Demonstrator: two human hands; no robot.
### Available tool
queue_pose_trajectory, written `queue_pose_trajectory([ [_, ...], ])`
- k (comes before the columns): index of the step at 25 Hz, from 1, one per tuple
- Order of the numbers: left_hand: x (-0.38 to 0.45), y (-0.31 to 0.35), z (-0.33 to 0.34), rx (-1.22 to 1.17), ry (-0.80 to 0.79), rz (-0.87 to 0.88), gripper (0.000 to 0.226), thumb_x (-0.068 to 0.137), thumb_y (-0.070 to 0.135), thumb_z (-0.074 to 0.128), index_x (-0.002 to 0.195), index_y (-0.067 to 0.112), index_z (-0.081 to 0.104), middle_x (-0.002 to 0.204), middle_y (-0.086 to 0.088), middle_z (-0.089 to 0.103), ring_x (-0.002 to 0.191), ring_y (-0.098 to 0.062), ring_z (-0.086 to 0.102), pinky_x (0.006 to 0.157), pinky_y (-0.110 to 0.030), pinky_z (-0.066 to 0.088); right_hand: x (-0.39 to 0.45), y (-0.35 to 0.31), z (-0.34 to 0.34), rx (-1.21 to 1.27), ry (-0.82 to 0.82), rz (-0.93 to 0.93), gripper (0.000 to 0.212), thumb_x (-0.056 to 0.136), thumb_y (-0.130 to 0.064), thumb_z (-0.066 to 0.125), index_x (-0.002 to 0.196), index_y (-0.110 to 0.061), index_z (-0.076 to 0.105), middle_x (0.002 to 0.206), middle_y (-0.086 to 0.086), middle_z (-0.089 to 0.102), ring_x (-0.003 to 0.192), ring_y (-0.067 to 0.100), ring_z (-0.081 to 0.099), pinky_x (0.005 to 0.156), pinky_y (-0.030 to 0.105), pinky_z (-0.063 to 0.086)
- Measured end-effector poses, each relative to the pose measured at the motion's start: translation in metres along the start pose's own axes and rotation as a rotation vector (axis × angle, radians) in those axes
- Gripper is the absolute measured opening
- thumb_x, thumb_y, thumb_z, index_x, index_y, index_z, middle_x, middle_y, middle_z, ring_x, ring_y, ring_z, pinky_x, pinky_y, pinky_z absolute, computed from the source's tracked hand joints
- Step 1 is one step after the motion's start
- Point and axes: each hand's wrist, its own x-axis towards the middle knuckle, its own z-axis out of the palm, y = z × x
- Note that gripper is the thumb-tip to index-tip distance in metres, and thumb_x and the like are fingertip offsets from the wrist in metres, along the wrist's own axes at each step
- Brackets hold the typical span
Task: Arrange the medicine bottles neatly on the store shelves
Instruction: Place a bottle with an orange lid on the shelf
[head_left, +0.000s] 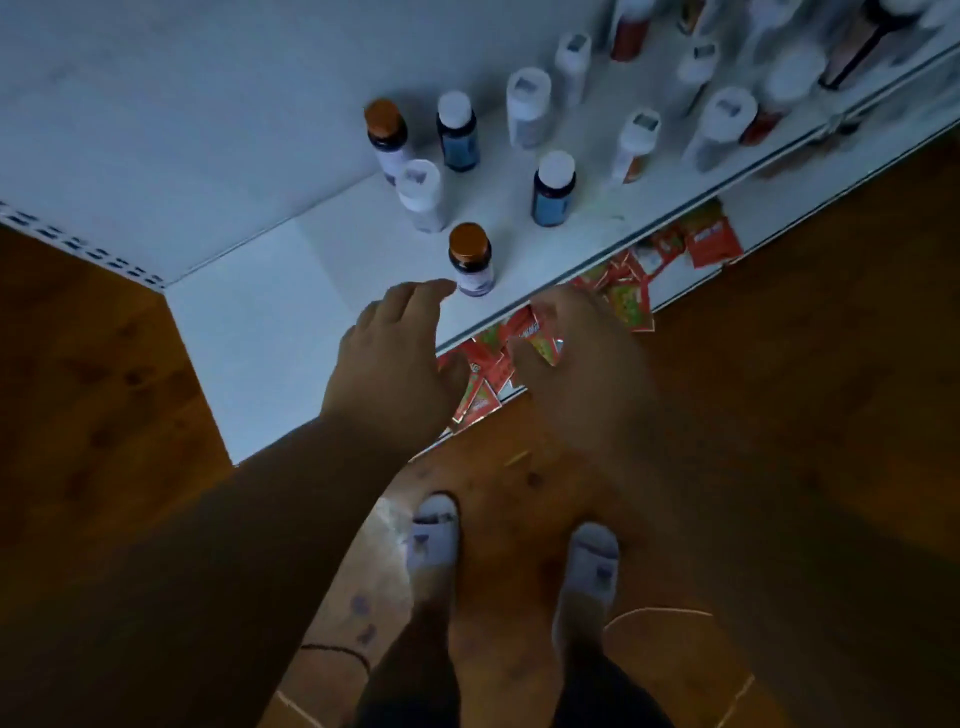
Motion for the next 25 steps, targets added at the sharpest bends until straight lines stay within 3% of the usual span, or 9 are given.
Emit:
queue_pose_trajectory([
  [3, 0.034, -0.040, 0.047, -0.016, 0.037, -0.030, 0.059, 0.092, 0.036, 0.061, 0.145, 0.026, 0.036, 0.150, -0.001, 0.041, 0.133, -0.024, 0.044, 0.105, -0.043, 0.041, 0.053, 0.031, 0.053, 0.123, 0.004, 0.091, 0.052, 0.091, -0.033, 0.067, 0.137, -0.020, 0.048, 0.136, 0.001, 0.054, 0.120, 0.014, 0.054, 0.092, 0.024, 0.044],
  [7, 0.063, -0.077, 0.083, -0.017, 0.061, -0.021, 0.057, 0.094, 0.042, 0.056, 0.144, 0.026, 0.036, 0.150, 0.001, 0.042, 0.131, -0.023, 0.047, 0.103, -0.048, 0.046, 0.117, 0.036, 0.108, 0.325, -0.021, 0.073, 0.080, 0.083, -0.026, 0.078, 0.149, -0.016, 0.033, 0.148, 0.003, 0.043, 0.135, 0.019, 0.044, 0.105, 0.023, 0.035],
  [9, 0.069, -0.083, 0.088, -0.008, 0.069, -0.008, 0.055, 0.094, 0.043, 0.054, 0.144, 0.027, 0.036, 0.149, 0.002, 0.042, 0.131, -0.022, 0.047, 0.103, -0.049, 0.046, 0.132, 0.031, 0.120, 0.372, 0.018, -0.009, 0.075, 0.083, -0.025, 0.078, 0.145, -0.016, 0.038, 0.143, 0.003, 0.049, 0.131, 0.018, 0.047, 0.110, 0.029, 0.037],
  [12, 0.070, -0.079, 0.084, -0.042, 0.077, -0.005, 0.052, 0.096, 0.045, 0.050, 0.144, 0.028, 0.036, 0.150, 0.003, 0.041, 0.132, -0.021, 0.046, 0.103, -0.048, 0.046, 0.127, 0.024, 0.118, 0.447, -0.017, -0.017, 0.058, 0.087, -0.025, 0.073, 0.136, -0.017, 0.044, 0.131, -0.001, 0.057, 0.112, 0.010, 0.056, 0.094, 0.017, 0.039],
  [14, 0.063, -0.068, 0.071, -0.099, 0.079, -0.016, 0.050, 0.098, 0.047, 0.046, 0.143, 0.030, 0.036, 0.150, 0.005, 0.041, 0.131, -0.017, 0.046, 0.103, -0.044, 0.046, 0.107, 0.019, 0.103, 0.564, -0.064, 0.035, 0.052, 0.086, -0.031, 0.074, 0.129, -0.022, 0.046, 0.114, -0.010, 0.060, 0.089, 0.000, 0.060, 0.075, 0.007, 0.044],
  [16, 0.046, -0.050, 0.048, -0.235, 0.051, -0.062, 0.045, 0.099, 0.049, 0.040, 0.141, 0.032, 0.038, 0.146, 0.007, 0.045, 0.124, -0.010, 0.048, 0.096, -0.030, 0.045, 0.078, 0.011, 0.077, 0.709, -0.052, 0.109, 0.048, 0.084, -0.041, 0.074, 0.122, -0.026, 0.049, 0.101, -0.015, 0.061, 0.081, -0.001, 0.063, 0.061, 0.007, 0.048],
  [19, 0.004, -0.008, 0.001, -0.493, -0.062, -0.164, 0.049, 0.096, 0.060, 0.028, 0.136, 0.036, 0.043, 0.135, 0.012, 0.052, 0.111, -0.002, 0.052, 0.080, -0.015, 0.043, 0.021, -0.008, 0.019, 0.827, -0.026, 0.238, 0.035, 0.088, -0.057, 0.059, 0.111, -0.031, 0.052, 0.098, -0.010, 0.064, 0.085, 0.007, 0.068, 0.071, 0.022, 0.057],
  [23, -0.078, 0.076, -0.083, -0.688, -0.124, -0.161, 0.060, 0.087, 0.074, 0.017, 0.129, 0.043, 0.046, 0.124, 0.018, 0.056, 0.116, -0.006, 0.054, 0.100, -0.035, 0.047, -0.069, -0.057, -0.095, 0.909, -0.105, 0.293, 0.028, 0.096, -0.057, 0.046, 0.113, -0.037, 0.055, 0.107, -0.007, 0.066, 0.095, 0.010, 0.068, 0.088, 0.036, 0.057],
  [25, -0.115, 0.116, -0.122, -0.786, -0.104, -0.150, 0.060, 0.088, 0.074, 0.016, 0.128, 0.043, 0.047, 0.123, 0.019, 0.057, 0.116, -0.005, 0.054, 0.101, -0.034, 0.045, -0.099, -0.084, -0.150, 0.890, -0.118, 0.222, 0.023, 0.097, -0.050, 0.050, 0.109, -0.032, 0.058, 0.104, -0.004, 0.068, 0.093, 0.009, 0.069, 0.087, 0.036, 0.056],
])
